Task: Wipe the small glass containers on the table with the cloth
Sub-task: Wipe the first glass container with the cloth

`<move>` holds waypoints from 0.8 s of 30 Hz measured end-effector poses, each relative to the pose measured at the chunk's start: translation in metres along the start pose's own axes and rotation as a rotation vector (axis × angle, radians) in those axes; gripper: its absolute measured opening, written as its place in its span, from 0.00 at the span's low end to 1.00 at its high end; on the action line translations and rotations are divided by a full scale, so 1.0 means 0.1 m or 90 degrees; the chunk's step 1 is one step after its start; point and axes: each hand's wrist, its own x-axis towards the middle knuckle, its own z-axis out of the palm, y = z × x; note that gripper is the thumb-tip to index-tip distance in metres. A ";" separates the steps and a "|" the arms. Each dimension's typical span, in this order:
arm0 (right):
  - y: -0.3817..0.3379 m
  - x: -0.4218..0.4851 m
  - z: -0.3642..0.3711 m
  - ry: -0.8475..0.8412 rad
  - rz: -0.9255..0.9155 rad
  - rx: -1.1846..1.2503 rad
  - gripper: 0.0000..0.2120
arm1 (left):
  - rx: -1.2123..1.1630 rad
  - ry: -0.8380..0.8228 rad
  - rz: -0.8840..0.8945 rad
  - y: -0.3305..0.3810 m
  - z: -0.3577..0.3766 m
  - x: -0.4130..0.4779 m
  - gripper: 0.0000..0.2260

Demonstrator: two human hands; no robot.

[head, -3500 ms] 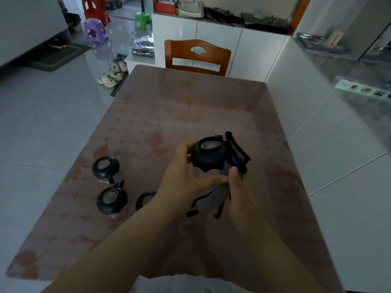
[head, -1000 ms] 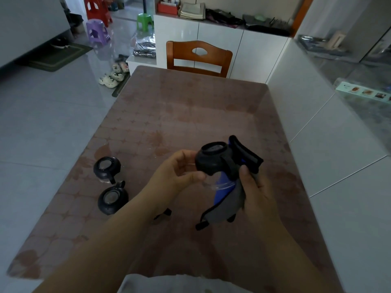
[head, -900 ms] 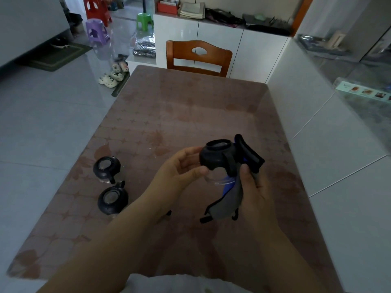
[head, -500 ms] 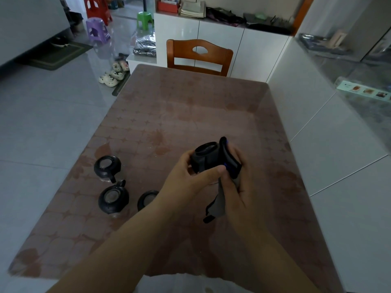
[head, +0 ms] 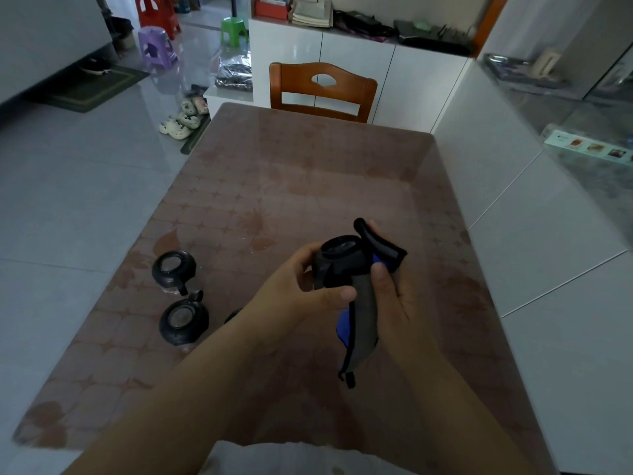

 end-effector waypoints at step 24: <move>0.01 -0.12 -0.11 -0.012 0.156 0.175 0.18 | 0.044 -0.162 0.069 0.09 -0.12 -0.05 0.45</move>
